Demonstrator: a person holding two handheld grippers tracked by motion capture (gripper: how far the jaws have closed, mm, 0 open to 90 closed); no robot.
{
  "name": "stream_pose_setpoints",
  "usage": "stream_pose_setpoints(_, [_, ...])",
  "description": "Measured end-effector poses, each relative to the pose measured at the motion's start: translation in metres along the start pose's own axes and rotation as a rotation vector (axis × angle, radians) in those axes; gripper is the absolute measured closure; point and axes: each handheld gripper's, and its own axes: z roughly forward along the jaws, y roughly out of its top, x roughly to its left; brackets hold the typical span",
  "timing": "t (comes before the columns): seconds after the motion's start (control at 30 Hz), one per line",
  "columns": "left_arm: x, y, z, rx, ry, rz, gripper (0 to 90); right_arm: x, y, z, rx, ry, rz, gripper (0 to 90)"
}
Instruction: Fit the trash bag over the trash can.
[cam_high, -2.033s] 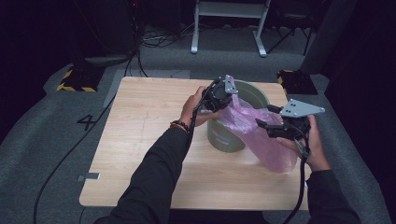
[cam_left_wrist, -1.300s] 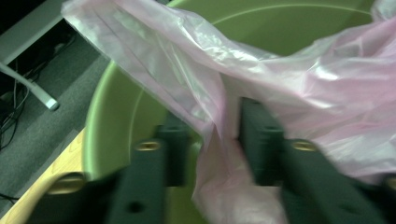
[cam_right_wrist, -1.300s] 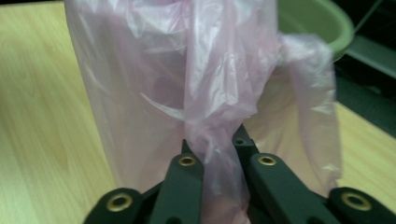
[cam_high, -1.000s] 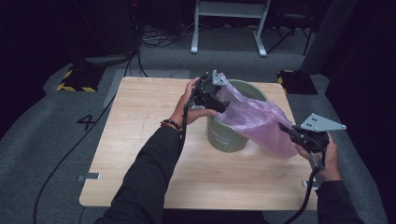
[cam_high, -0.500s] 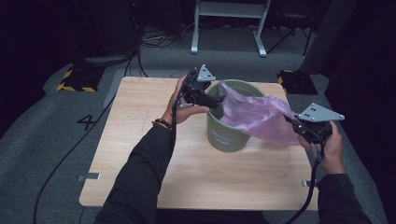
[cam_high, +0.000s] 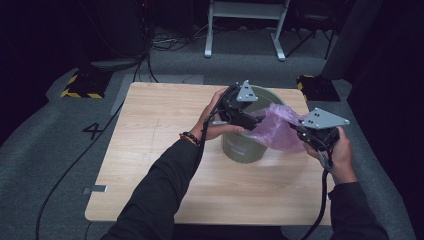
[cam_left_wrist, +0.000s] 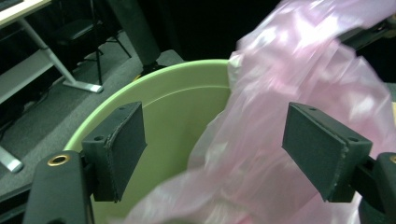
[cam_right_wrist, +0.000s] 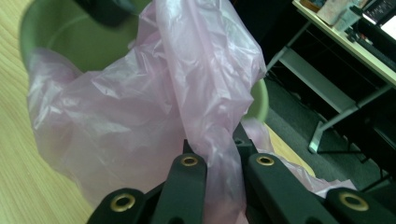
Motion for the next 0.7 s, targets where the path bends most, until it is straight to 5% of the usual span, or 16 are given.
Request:
stream_pose_setpoints(0.2, [-0.011, 0.005, 0.011, 0.025, -0.001, 0.038, 22.8, 0.010, 0.013, 0.000, -0.030, 0.032, -0.051, 86.6])
stream_pose_setpoints(0.37, [-0.012, 0.002, 0.015, 0.071, -0.004, 0.082, 57.1, 0.017, 0.018, -0.003, -0.055, 0.065, -0.069, 83.5])
stream_pose_setpoints(0.5, [-0.010, -0.004, 0.013, 0.111, 0.014, 0.121, 82.0, 0.020, 0.017, -0.005, -0.055, 0.083, -0.068, 70.9])
stream_pose_setpoints(0.57, [-0.006, -0.008, 0.011, 0.112, 0.025, 0.117, 86.0, 0.019, 0.014, -0.008, -0.064, 0.072, -0.044, 56.1])
stream_pose_setpoints(0.7, [0.004, -0.016, 0.005, 0.116, 0.032, 0.095, 88.2, 0.015, 0.007, -0.016, -0.084, 0.094, 0.001, 44.4])
